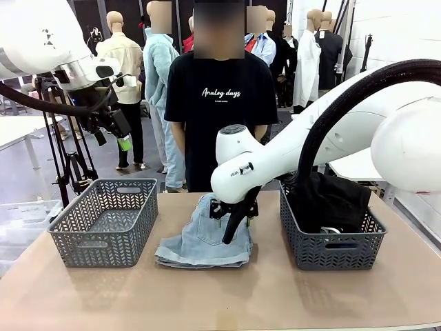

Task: Sort the tops and bottoms.
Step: Lift clothes from the center of the table with your right hand.

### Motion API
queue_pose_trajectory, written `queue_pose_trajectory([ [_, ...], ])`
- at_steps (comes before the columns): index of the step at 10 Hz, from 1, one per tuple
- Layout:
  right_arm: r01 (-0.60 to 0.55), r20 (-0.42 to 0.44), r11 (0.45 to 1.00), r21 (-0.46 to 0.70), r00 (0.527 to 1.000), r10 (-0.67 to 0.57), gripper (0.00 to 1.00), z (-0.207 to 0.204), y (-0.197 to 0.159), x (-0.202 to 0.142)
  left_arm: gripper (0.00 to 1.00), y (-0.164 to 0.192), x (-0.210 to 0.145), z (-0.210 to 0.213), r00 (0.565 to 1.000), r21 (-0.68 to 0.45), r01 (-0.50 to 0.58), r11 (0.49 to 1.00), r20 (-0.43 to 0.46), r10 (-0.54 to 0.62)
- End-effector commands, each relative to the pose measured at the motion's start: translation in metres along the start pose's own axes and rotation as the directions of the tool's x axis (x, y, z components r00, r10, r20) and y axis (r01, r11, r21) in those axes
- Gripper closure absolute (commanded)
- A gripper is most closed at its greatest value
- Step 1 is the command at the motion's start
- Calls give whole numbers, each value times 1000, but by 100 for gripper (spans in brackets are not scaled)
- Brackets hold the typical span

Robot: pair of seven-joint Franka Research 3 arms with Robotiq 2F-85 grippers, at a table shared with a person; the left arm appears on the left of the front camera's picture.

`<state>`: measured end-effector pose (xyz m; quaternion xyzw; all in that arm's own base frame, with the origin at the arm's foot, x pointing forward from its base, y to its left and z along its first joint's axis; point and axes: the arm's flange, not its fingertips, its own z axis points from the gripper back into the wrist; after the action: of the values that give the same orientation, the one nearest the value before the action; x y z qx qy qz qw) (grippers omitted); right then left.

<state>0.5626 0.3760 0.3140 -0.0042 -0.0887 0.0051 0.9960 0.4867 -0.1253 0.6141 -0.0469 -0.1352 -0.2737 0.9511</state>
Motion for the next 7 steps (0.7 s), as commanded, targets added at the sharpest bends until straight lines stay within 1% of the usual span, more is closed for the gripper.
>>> queue_pose_trajectory([
  [1, 5, -30, 1000, -13, 1000, -5, 0, -3, -3, -1, 0, 1, 0, 2, 1000, 3, -2, 1000, 10, 2],
  [3, 8, -38, 1000, -9, 999, -8, 0, -8, -5, 0, 0, 1, 0, 2, 1000, 3, -2, 1000, 10, 2],
  [4, -1, -35, 1000, -22, 999, 0, 5, -8, -6, 2, 0, 1, 0, 2, 1000, 3, -2, 1000, 10, 2],
  [7, -9, -43, 1000, -27, 999, 8, 60, -6, -5, 1, 0, 1, 0, 2, 1000, 3, -2, 1000, 10, 2],
])
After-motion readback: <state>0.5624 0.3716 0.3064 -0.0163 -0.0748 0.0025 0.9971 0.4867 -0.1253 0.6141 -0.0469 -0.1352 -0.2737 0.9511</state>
